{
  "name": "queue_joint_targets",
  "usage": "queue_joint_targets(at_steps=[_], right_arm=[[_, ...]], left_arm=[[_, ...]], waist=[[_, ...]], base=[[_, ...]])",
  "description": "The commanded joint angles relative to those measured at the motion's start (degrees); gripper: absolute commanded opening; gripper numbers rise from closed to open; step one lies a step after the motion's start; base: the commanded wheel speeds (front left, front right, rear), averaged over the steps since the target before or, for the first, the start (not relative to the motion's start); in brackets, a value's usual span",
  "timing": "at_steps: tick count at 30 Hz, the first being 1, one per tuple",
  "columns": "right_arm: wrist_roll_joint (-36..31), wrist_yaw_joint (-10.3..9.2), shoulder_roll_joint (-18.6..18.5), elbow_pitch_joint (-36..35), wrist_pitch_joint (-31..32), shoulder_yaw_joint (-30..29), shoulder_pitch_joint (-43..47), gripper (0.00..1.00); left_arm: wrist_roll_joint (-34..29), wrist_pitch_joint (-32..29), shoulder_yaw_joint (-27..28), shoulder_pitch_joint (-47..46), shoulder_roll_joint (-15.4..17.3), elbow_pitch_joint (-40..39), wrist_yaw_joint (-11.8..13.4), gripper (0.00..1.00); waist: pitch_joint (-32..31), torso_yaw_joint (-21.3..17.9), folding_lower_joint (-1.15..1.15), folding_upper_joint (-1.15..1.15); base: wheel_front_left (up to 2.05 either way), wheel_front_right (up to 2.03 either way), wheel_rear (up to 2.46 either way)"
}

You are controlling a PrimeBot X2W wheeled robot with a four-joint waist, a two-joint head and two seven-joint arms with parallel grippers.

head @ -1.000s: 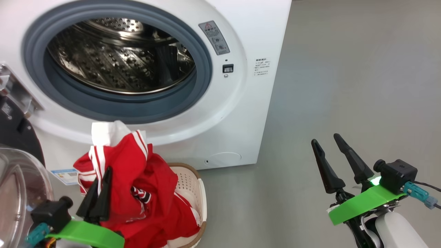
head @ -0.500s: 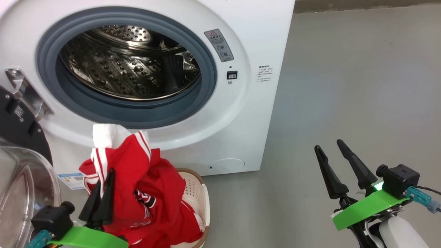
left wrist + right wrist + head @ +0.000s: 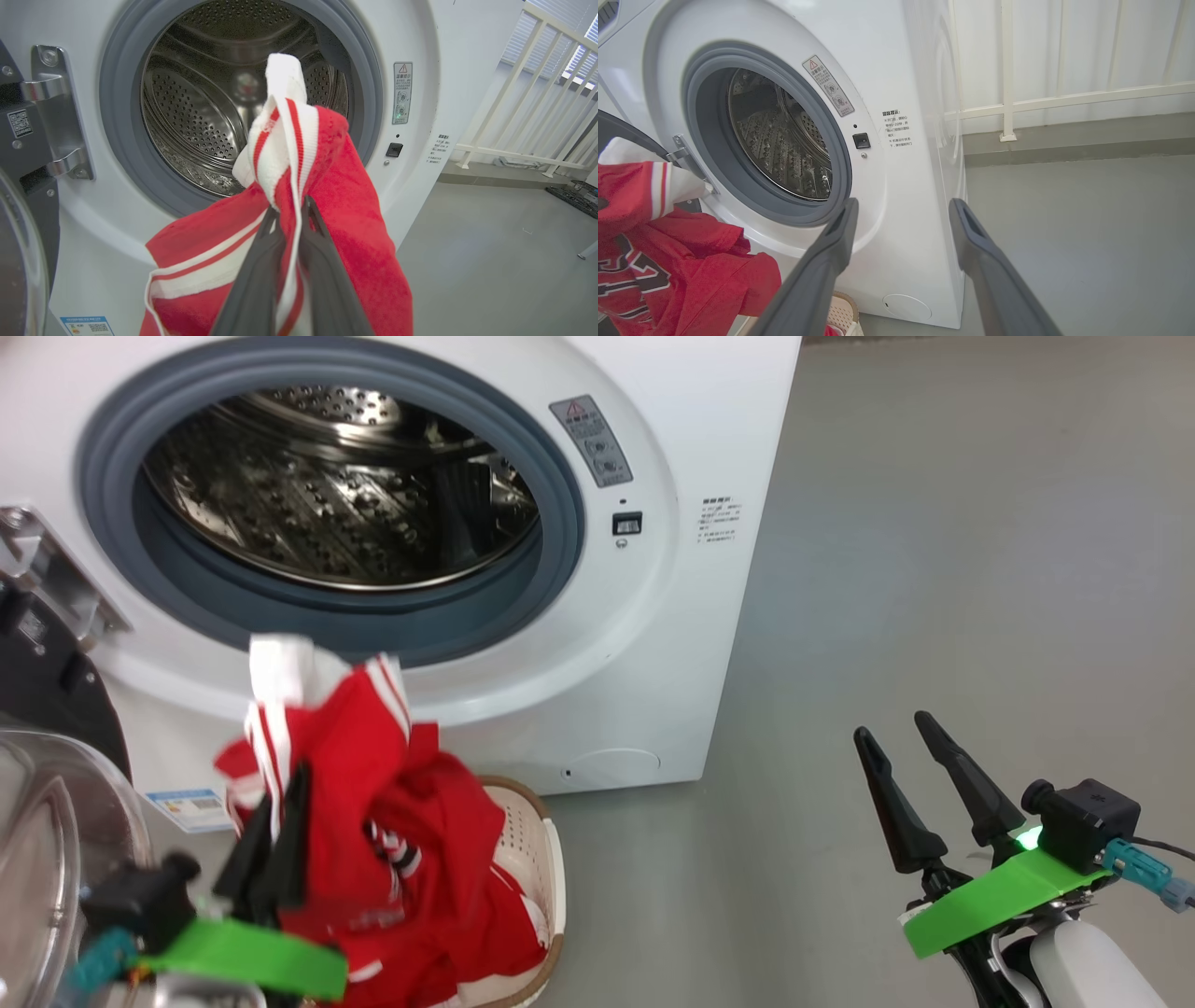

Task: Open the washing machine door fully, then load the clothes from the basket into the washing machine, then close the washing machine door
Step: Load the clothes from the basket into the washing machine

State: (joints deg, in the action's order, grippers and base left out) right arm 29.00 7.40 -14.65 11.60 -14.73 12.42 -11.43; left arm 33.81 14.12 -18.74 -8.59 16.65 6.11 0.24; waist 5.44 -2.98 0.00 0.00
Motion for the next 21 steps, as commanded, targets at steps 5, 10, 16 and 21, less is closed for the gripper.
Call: queue_joint_targets(at_steps=[5, 10, 16, 21], right_arm=[[0.13, 0.09, 0.11, -1.93, -0.27, 1.07, -1.71, 1.0], [-0.2, 0.09, 0.42, -2.24, -0.27, 1.07, -2.62, 1.0], [-1.0, 0.09, 1.33, -3.07, -0.27, 1.28, -4.6, 1.0], [-1.79, 0.09, 2.55, -3.81, -0.27, 1.18, -6.27, 1.0]], left_arm=[[-1.25, 0.13, 2.72, -10.31, 2.12, -0.64, -0.69, 0.0], [-1.42, 0.23, 3.84, -17.16, 2.06, 1.94, -1.02, 0.0], [-1.51, 0.37, 4.23, -27.34, 1.72, 10.66, -2.9, 0.0], [-1.68, 0.54, 4.81, -34.78, 2.17, 19.38, -4.27, 0.0]], waist=[[2.91, -0.53, 0.0, 0.0], [5.71, -1.05, 0.0, 0.0], [11.11, -2.8, 0.0, 0.0], [16.09, -5.02, 0.0, 0.0]], base=[[0.0, 0.0, 0.0], [0.0, 0.0, 0.0], [0.0, 0.0, 0.0], [0.0, 0.0, 0.0]])
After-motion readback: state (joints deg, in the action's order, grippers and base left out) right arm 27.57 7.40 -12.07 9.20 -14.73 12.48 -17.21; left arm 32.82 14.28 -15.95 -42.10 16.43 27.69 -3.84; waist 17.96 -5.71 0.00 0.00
